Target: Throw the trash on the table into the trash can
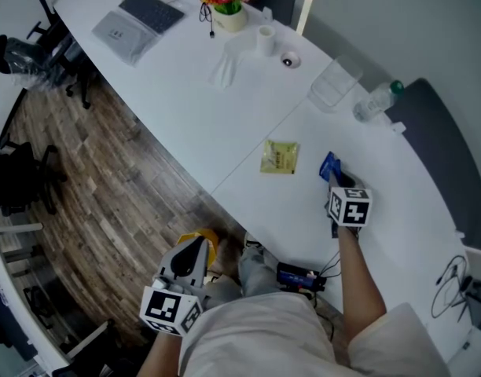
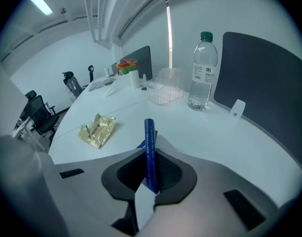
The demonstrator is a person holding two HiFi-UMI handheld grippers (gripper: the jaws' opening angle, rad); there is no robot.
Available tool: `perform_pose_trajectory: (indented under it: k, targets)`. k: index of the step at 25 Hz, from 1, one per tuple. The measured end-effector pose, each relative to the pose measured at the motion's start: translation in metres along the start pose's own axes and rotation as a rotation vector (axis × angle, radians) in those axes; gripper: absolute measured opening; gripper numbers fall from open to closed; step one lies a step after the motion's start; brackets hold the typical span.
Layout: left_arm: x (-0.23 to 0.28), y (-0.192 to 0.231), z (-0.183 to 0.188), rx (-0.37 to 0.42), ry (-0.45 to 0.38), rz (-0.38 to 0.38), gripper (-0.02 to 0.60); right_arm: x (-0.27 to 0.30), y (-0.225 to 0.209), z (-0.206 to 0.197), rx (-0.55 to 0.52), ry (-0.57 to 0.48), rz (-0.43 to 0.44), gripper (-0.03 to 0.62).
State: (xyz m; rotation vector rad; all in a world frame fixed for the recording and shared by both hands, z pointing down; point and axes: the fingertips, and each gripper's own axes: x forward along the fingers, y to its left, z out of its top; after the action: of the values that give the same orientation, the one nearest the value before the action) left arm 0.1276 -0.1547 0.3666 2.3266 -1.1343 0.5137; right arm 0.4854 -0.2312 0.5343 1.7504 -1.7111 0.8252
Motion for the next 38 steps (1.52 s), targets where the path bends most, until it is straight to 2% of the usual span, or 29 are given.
perform_pose_trajectory:
  k: [4,10,18,23,31,34,38]
  targets:
    - [-0.005,0.002,-0.002,-0.002,-0.012,0.001,0.000,-0.018,0.023,0.026,-0.006,-0.084,0.089,0.046]
    - [-0.025,-0.001,-0.007,-0.006,-0.048,0.000,0.000,-0.051,0.067,0.048,-0.073,-0.164,0.196,0.041]
    - [-0.095,0.021,-0.025,-0.035,-0.127,0.070,0.000,-0.092,0.159,0.048,-0.176,-0.204,0.341,0.038]
    - [-0.169,0.051,-0.055,-0.069,-0.169,0.147,0.000,-0.125,0.235,0.027,-0.225,-0.200,0.435,0.038]
    - [-0.295,0.102,-0.112,-0.123,-0.228,0.294,0.000,-0.188,0.397,-0.020,-0.288,-0.190,0.661,0.038]
    - [-0.328,0.115,-0.130,-0.141,-0.246,0.330,0.000,-0.210,0.456,-0.045,-0.344,-0.171,0.750,0.038]
    - [-0.360,0.132,-0.149,-0.146,-0.266,0.375,0.000,-0.230,0.512,-0.078,-0.421,-0.138,0.834,0.037]
